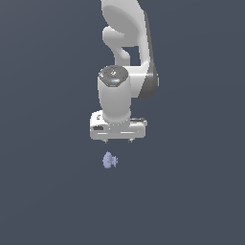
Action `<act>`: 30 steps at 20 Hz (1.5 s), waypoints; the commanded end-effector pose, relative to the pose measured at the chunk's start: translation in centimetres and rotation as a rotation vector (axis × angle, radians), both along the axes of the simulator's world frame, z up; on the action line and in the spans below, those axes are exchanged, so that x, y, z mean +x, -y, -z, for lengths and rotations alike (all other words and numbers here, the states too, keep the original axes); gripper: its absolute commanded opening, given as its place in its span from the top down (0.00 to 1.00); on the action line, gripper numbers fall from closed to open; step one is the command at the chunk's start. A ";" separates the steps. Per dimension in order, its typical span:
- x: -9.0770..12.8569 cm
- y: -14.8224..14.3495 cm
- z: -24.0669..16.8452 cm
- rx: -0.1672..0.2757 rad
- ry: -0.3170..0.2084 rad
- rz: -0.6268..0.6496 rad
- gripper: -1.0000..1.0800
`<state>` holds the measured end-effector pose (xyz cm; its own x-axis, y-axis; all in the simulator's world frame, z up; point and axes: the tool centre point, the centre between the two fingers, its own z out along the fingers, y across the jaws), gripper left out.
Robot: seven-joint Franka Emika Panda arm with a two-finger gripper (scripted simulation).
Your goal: Pick up the object and move it to a goal position.
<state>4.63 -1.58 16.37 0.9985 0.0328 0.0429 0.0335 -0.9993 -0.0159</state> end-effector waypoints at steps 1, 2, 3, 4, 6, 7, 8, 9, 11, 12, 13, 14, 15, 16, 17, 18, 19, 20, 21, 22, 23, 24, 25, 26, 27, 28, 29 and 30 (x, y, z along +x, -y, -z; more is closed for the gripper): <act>0.7 1.1 1.7 -0.004 -0.010 0.000 0.04; 1.0 1.6 2.3 -0.006 -0.014 0.000 0.04; 1.3 2.0 3.0 -0.007 -0.018 0.000 0.04; 1.5 2.4 3.6 -0.008 -0.021 -0.001 0.04; 1.9 3.1 4.6 -0.011 -0.027 -0.001 0.04; 2.0 3.4 5.1 -0.012 -0.030 -0.001 0.04; 2.2 3.7 5.6 -0.013 -0.032 -0.001 0.04; 2.3 3.9 5.9 -0.014 -0.034 -0.002 0.04; 2.4 4.3 6.6 -0.015 -0.038 -0.002 0.04; 2.5 4.5 6.9 -0.016 -0.039 -0.002 0.04; 2.6 4.6 7.1 -0.016 -0.040 -0.002 0.04; 2.6 4.7 7.2 -0.017 -0.041 -0.002 0.04; 2.6 4.8 7.3 -0.017 -0.042 -0.003 0.04; 2.6 4.8 7.4 -0.017 -0.042 -0.003 0.04; 2.7 4.9 7.4 -0.017 -0.042 -0.003 0.04; 2.6 4.8 7.4 -0.017 -0.043 -0.002 0.04; 2.6 4.8 7.4 -0.017 -0.043 -0.002 0.04; 2.6 4.8 7.5 -0.017 -0.043 -0.002 0.04; 2.6 4.8 7.7 -0.017 -0.043 -0.002 0.04; 2.6 4.8 8.0 -0.017 -0.043 -0.002 0.04; 2.6 4.8 8.4 -0.017 -0.043 -0.002 0.04; 2.6 4.8 8.8 -0.017 -0.043 -0.002 0.04; 2.6 4.8 9.3 -0.017 -0.043 -0.002 0.04; 2.5 4.8 9.9 -0.017 -0.043 -0.002 0.04; 2.5 4.8 10.5 -0.017 -0.043 -0.002 0.04; 2.5 4.8 11.1 -0.017 -0.043 -0.002 0.04; 2.5 4.8 11.5 -0.017 -0.043 -0.002 0.04; 2.5 4.9 11.9 -0.017 -0.043 -0.002 0.04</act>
